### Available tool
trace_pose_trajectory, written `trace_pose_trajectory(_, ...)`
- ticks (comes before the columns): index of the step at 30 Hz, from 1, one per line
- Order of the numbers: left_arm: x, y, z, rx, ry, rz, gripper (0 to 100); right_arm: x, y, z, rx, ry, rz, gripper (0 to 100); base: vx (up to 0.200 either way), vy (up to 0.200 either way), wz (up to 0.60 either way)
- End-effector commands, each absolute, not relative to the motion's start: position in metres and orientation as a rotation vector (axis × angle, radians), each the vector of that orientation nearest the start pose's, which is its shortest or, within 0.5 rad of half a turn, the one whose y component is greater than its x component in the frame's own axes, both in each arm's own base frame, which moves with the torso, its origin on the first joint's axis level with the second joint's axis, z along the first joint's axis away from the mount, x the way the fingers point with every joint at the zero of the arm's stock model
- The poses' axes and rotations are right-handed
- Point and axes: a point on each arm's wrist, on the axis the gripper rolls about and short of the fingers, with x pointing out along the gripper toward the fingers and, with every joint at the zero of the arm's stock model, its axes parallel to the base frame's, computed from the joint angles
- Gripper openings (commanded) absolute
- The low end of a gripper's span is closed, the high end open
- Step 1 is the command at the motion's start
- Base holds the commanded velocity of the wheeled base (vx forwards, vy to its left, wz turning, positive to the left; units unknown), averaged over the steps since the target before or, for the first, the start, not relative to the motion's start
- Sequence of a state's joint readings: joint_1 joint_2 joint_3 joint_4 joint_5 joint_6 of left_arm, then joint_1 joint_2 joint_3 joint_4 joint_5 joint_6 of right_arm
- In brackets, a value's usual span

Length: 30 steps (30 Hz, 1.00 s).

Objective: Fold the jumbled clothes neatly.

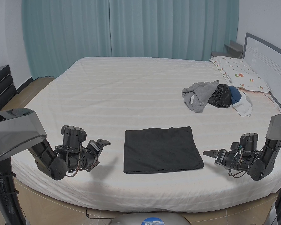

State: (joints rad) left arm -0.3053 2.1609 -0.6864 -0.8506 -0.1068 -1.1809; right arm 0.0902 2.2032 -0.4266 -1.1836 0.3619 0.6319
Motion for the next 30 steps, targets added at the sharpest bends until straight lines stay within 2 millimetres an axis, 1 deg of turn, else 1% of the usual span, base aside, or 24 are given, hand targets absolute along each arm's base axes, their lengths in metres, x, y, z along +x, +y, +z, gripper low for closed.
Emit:
trace_pose_trajectory(1,0.325,-0.105,0.021,-1.057,0.780,0.027,100,0.300,0.036,0.001,0.683,0.703,0.242,100,0.000,0.000,0.00)
trace_pose_trajectory(3,0.325,-0.106,0.021,-1.056,0.778,0.027,100,0.301,0.037,0.002,0.682,0.699,0.246,100,0.000,0.000,0.00)
trace_pose_trajectory(9,0.326,-0.106,0.021,-1.054,0.777,0.024,100,0.302,0.041,0.001,0.679,0.699,0.260,100,0.200,0.000,0.00)
trace_pose_trajectory(12,0.329,-0.108,0.023,-1.056,0.766,0.014,100,0.306,0.045,0.004,0.676,0.687,0.275,100,0.200,0.000,0.00)
trace_pose_trajectory(14,0.331,-0.109,0.025,-1.057,0.762,0.009,100,0.309,0.049,0.004,0.673,0.684,0.286,100,0.000,0.000,0.00)
trace_pose_trajectory(15,0.334,-0.112,0.027,-1.055,0.755,-0.003,100,0.316,0.055,0.001,0.693,0.684,0.295,100,0.000,0.000,0.00)
trace_pose_trajectory(17,0.338,-0.113,0.027,-1.056,0.748,-0.006,100,0.324,0.060,0.003,0.713,0.668,0.300,100,0.000,0.000,0.00)
trace_pose_trajectory(18,0.340,-0.114,0.025,-1.056,0.748,-0.006,100,0.332,0.064,0.004,0.728,0.655,0.302,100,0.000,0.000,0.00)
trace_pose_trajectory(19,0.341,-0.114,0.025,-1.057,0.747,-0.007,100,0.333,0.065,0.004,0.728,0.655,0.302,100,0.000,0.000,0.00)
trace_pose_trajectory(20,0.343,-0.115,0.022,-1.054,0.750,-0.007,100,0.341,0.072,0.000,0.725,0.666,0.308,100,0.000,0.000,0.00)
trace_pose_trajectory(22,0.347,-0.116,0.019,-1.054,0.747,-0.006,100,0.356,0.083,0.000,0.719,0.658,0.311,100,0.000,0.000,0.00)
trace_pose_trajectory(23,0.348,-0.116,0.019,-1.055,0.746,-0.007,100,0.362,0.086,0.000,0.716,0.658,0.315,100,0.000,0.000,0.00)
trace_pose_trajectory(24,0.348,-0.116,0.019,-1.055,0.746,-0.007,100,0.362,0.086,0.000,0.716,0.658,0.315,100,0.000,0.000,0.00)
trace_pose_trajectory(25,0.350,-0.117,0.019,-1.056,0.743,-0.008,100,0.374,0.092,0.001,0.715,0.653,0.325,100,0.000,0.000,0.00)
trace_pose_trajectory(30,0.353,-0.121,0.019,-1.055,0.738,-0.024,100,0.399,0.106,0.001,0.712,0.667,0.336,100,0.000,0.000,0.00)
